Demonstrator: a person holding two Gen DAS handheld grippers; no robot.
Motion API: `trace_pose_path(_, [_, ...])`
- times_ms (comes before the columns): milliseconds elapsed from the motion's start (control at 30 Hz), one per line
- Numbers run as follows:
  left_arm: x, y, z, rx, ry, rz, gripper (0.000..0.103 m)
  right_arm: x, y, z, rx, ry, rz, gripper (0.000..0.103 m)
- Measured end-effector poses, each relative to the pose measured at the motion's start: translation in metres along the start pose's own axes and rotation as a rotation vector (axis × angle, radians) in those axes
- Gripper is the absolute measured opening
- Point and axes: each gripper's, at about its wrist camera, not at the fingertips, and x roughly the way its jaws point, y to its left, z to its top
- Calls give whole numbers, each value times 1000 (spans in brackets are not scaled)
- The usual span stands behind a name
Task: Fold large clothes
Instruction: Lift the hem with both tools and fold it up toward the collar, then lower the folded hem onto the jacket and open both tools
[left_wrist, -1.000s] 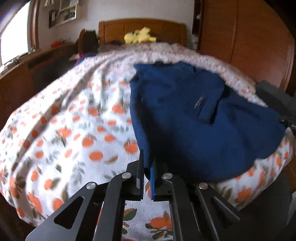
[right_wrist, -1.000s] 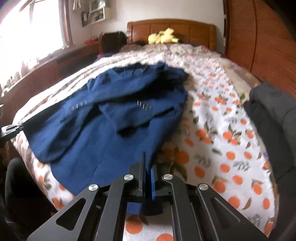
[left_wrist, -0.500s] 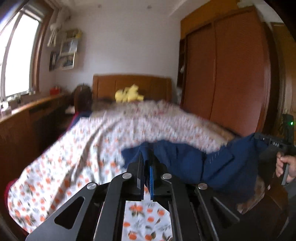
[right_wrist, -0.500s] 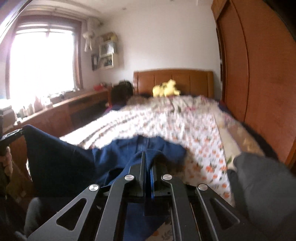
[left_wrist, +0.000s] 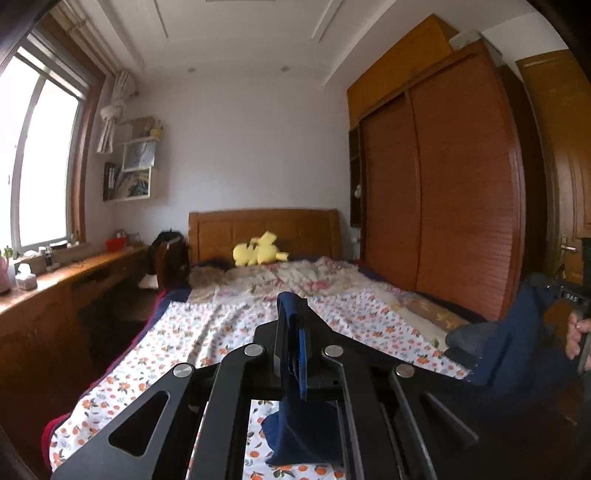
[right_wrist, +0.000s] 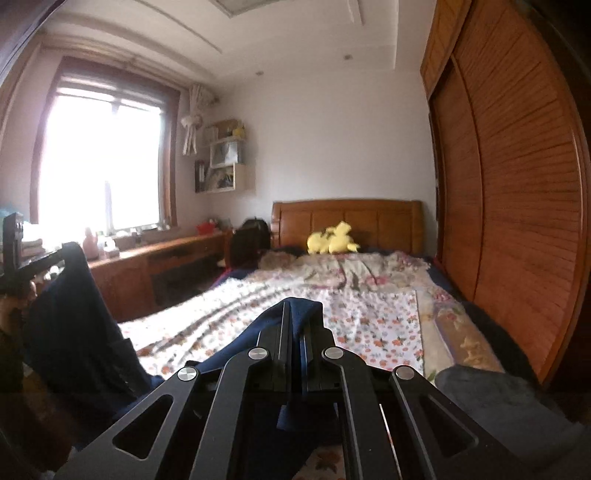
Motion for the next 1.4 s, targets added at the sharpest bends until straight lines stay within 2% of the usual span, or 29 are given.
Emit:
trace_pose_path(267, [120, 25, -58, -44, 175, 43, 4, 104, -18, -49, -5, 183, -46, 2])
trace_pose_path(600, [212, 50, -99, -51, 288, 26, 5, 187, -43, -85, 5, 297, -81, 3])
trace_pose_path(700, [229, 49, -114, -43, 321, 26, 5, 207, -45, -103, -13, 345, -101, 3])
trace_pose_path(900, [252, 52, -142, -36, 370, 35, 7, 222, -52, -125, -5, 390, -116, 6])
trace_pose_path(1100, [254, 51, -159, -30, 374, 39, 9, 223, -44, -134, -32, 420, -134, 16])
trace_pose_path(1133, [254, 51, -162, -30, 375, 39, 9, 222, -43, -135, -39, 422, -140, 24])
trace_pose_path(1167, [253, 50, -162, -30, 376, 37, 11, 221, -42, -135, -42, 422, -145, 31])
trace_pose_path(1233, [250, 48, -166, -32, 374, 36, 34, 216, -38, -136, -53, 424, -158, 34])
trace_pose_path(1267, [247, 46, -169, -27, 365, 44, 57, 214, -37, -136, -61, 425, -168, 35])
trace_pose_path(1300, [244, 45, -171, -21, 352, 47, 72, 212, -36, -136, -67, 424, -174, 36])
trace_pose_path(1400, [237, 40, -178, -21, 339, 35, 80, 204, -31, -134, -77, 414, -193, 39])
